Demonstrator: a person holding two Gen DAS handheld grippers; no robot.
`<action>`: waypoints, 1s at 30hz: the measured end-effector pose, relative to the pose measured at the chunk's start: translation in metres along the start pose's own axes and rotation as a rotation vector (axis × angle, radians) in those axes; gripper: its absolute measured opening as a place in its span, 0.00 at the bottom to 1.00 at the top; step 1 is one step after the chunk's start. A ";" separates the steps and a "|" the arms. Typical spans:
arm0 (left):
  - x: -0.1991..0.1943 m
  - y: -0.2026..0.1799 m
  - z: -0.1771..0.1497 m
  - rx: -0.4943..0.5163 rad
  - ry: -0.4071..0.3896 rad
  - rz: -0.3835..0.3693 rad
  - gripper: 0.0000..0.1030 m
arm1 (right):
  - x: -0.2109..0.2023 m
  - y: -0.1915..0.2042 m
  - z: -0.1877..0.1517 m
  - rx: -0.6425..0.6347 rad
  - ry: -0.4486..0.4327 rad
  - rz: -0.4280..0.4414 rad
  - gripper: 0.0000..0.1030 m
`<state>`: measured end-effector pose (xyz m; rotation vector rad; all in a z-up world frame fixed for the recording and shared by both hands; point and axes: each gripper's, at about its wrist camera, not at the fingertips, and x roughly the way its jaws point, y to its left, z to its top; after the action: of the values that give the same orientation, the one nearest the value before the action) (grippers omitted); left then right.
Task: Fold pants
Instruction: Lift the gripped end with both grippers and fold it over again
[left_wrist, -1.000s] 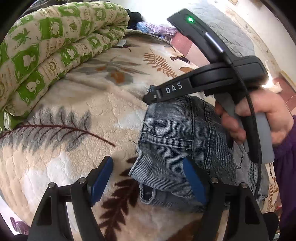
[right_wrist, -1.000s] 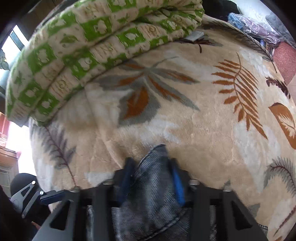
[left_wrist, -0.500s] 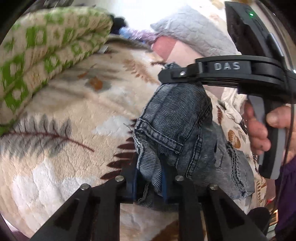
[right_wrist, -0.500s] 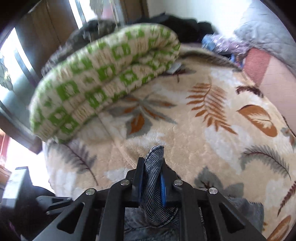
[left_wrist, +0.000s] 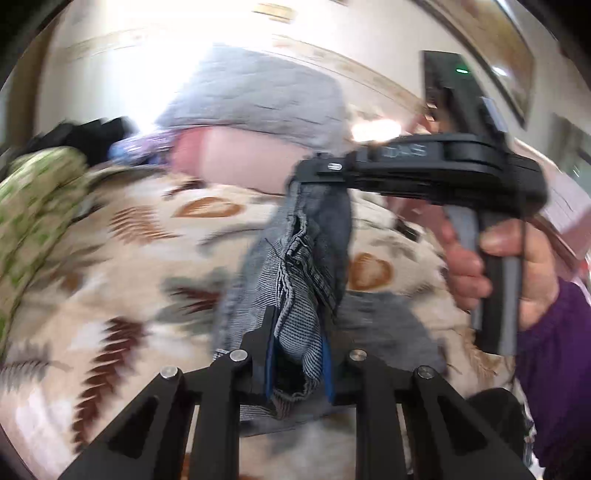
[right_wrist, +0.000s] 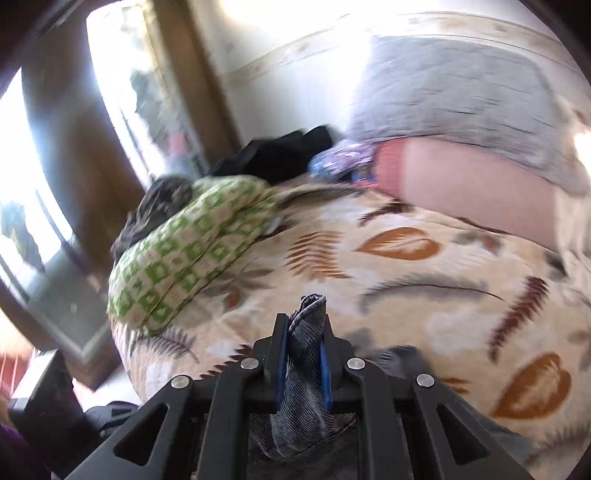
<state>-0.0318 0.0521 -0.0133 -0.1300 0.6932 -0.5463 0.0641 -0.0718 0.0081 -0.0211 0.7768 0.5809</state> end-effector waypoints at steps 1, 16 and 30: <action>0.009 -0.018 0.002 0.030 0.016 -0.018 0.20 | -0.013 -0.018 -0.004 0.032 -0.017 -0.003 0.15; 0.162 -0.176 -0.029 0.307 0.229 -0.051 0.20 | -0.066 -0.228 -0.106 0.417 -0.102 0.000 0.14; 0.192 -0.196 -0.041 0.393 0.279 -0.094 0.29 | -0.070 -0.294 -0.162 0.536 -0.017 -0.095 0.35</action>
<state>-0.0213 -0.2123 -0.0972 0.2877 0.8397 -0.7902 0.0658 -0.3905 -0.1178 0.4372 0.8897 0.2693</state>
